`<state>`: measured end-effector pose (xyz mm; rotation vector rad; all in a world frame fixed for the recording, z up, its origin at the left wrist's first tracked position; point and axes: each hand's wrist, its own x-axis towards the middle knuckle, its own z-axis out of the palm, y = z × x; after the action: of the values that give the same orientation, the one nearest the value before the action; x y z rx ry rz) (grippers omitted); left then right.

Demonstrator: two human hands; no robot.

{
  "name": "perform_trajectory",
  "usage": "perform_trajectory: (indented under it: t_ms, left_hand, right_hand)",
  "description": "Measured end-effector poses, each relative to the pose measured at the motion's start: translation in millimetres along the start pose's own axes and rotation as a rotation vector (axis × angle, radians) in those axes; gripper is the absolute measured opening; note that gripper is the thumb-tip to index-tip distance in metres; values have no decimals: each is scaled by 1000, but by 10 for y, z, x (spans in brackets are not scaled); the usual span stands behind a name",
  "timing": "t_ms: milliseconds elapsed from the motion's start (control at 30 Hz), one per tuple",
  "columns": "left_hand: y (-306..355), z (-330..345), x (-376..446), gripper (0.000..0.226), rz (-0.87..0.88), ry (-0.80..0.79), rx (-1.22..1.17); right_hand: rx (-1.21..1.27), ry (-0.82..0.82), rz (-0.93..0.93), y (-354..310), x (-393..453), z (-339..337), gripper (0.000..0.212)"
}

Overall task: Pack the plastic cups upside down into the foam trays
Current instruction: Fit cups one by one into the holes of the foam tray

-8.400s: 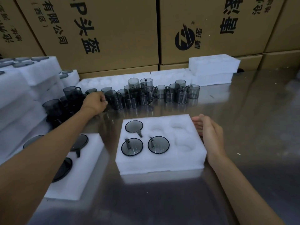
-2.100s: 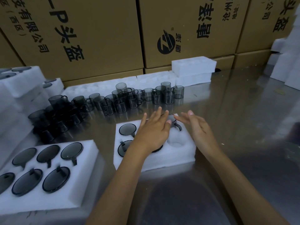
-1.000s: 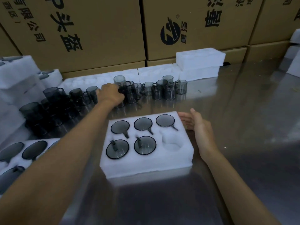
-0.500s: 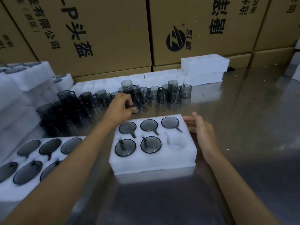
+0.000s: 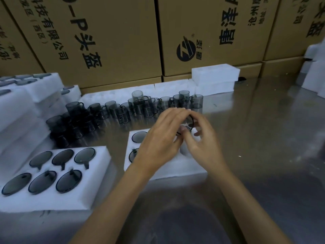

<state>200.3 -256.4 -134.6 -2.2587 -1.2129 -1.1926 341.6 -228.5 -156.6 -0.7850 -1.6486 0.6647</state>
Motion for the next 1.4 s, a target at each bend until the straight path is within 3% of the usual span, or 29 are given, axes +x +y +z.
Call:
perform_trajectory:
  t_ms: [100,200,333,567,1000,1267,1400]
  left_hand:
    - [-7,47,-115,67,-67,36,-17]
    - [-30,48,-167,79,-275,75,-100]
    - [6,39,-196,89,-478,-45,-250]
    - [27,7,-239,70,-497,-215,-106]
    - [44,-19,-243,69,-535,-286,-135]
    - [51,-30,-276,69,-557,-329,-75]
    - [38,-35,-286,65,-540,-368,-61]
  right_hand:
    - [27,112,-17,16,11,-33,33]
    - [25,178,8,23,46,-64,29]
    - [-9,188,19,10,59,-113,18]
    - [-7,-49,331,42,89,-278,13]
    - [69,-91,407,58,72,-278,11]
    - [160,-84,492,223,90,-237,22]
    - [308,-190,588,256,52,-310,7]
